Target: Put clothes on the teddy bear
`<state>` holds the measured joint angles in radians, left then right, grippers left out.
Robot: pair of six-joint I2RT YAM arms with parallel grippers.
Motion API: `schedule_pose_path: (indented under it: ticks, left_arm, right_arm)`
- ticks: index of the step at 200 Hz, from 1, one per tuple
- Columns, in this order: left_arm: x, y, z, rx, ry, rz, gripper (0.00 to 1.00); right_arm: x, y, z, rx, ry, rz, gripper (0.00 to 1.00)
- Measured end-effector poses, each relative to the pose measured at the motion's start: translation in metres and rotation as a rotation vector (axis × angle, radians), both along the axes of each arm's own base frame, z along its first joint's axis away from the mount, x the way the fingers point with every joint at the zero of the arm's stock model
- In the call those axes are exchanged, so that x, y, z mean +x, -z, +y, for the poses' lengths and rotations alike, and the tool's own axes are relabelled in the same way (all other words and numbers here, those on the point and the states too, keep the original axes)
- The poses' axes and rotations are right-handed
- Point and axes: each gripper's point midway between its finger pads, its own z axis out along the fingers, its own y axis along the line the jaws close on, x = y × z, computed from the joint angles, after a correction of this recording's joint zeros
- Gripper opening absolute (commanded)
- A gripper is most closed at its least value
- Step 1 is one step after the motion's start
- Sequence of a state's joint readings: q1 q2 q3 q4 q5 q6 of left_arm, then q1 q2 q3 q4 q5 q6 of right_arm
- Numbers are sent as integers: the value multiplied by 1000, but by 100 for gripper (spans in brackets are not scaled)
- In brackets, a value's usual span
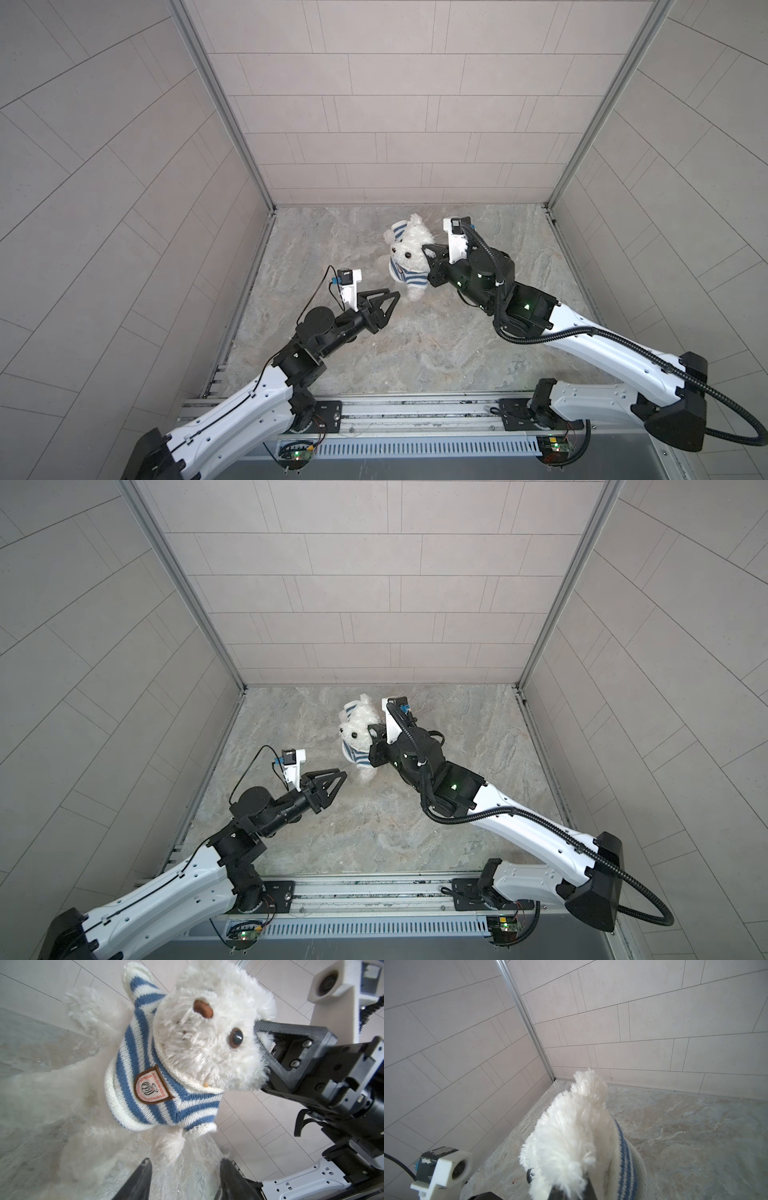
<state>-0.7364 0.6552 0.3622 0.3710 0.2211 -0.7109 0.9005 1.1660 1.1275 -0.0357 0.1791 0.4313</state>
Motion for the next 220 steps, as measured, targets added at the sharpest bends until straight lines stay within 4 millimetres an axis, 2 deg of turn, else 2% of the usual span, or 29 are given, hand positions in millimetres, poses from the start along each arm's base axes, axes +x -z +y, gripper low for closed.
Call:
schedule_pose_path:
  ticks: [21, 42, 48, 59, 76, 86, 97, 115, 134, 153, 169, 183, 198, 220]
  left_arm:
    - [-5, -7, 5, 61, -1, 27, 56]
    - [-12, -40, 11, 95, 3, 20, 57]
    - [-15, -56, 13, 99, 9, 10, 59]
    - [-22, -80, 16, 111, 24, -10, 65]
    - [-37, -108, 18, 176, 82, -56, 83]
    - [-47, -124, 18, 211, 129, -79, 87]
    - [-55, -131, 16, 278, 181, -118, 88]
    - [-62, -131, 12, 365, 253, -150, 88]
    - [-62, -117, 8, 461, 301, -173, 83]
    - [-51, -101, 4, 553, 305, -169, 71]
    - [-32, -96, 2, 606, 276, -150, 67]
    - [-10, -94, 1, 596, 238, -113, 67]
    - [11, -88, 5, 551, 187, -47, 69]
    - [29, -80, 9, 455, 140, 39, 71]
  right_arm:
    - [-4, -5, 4, -84, -86, -38, 0]
    - [-14, -6, 11, -190, -221, -104, 0]
    - [-18, -3, 14, -225, -267, -117, 0]
    - [-26, 6, 17, -291, -358, -139, 0]
    - [-36, 25, 15, -401, -488, -160, 0]
    - [-37, 35, 9, -452, -539, -165, 0]
    - [-39, 44, 2, -498, -597, -178, 0]
    - [-43, 51, -7, -563, -680, -220, 0]
    - [-53, 48, -6, -595, -765, -292, 0]
    - [-59, 39, -3, -620, -815, -385, 0]
    - [-56, 32, -2, -649, -814, -444, 0]
    - [-46, 29, -3, -683, -786, -468, 0]
    - [-24, 27, -8, -733, -705, -478, 0]
    - [7, 29, -16, -802, -565, -477, 0]
